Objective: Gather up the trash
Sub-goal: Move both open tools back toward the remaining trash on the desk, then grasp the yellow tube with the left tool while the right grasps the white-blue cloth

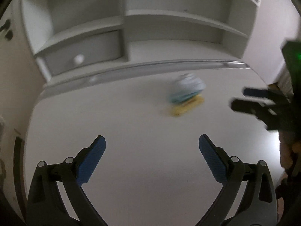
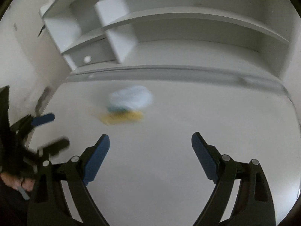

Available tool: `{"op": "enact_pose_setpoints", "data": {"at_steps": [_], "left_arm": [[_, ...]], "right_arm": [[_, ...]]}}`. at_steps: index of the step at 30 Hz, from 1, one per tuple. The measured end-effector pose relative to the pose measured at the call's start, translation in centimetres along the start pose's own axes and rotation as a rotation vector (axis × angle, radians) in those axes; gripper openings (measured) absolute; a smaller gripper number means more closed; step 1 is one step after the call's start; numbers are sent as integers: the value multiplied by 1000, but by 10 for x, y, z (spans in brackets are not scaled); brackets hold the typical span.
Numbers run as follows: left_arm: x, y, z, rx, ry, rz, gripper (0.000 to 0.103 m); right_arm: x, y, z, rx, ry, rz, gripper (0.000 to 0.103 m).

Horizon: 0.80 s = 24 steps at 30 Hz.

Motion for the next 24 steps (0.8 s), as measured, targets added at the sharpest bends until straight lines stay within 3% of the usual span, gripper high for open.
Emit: {"op": "enact_pose_setpoints", "data": {"at_steps": [3,7,8,10,11,12,18,24], "left_arm": [[9,-5,-5,11,-2,-1,96],[8,-16,-4,21,-38,-19,96],[4,-18,-5,22,-48,-21,96],[-1,-21,-5,20,-80,-27,96],[-5,-24,-1,19,-100,-31,96],[-9,-29,4,20,-115,-32,96],[-42,-54,30,29,-201,-99,96],[-63,-77,52,48,-276,-67,96]], "right_arm": [[33,-35,25,17,77,-28,86],[38,-60,49,52,71,-16,84],[37,-65,52,63,68,-25,79],[33,-71,53,82,62,-19,56],[31,-70,50,89,62,-16,39],[30,-69,49,90,61,-17,28],[7,-28,53,-6,0,-10,23],[-26,28,41,-74,-37,-34,23]]}}
Point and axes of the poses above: each gripper's, at about its wrist camera, not at the fingertips, and y roughly against the way its jaws point, x to its left, z to its top, the point moved 1 cm from there along -y, roughly the way its jaws point, and after that the axes turned 6 degrees about -y, right-handed, at the moved point
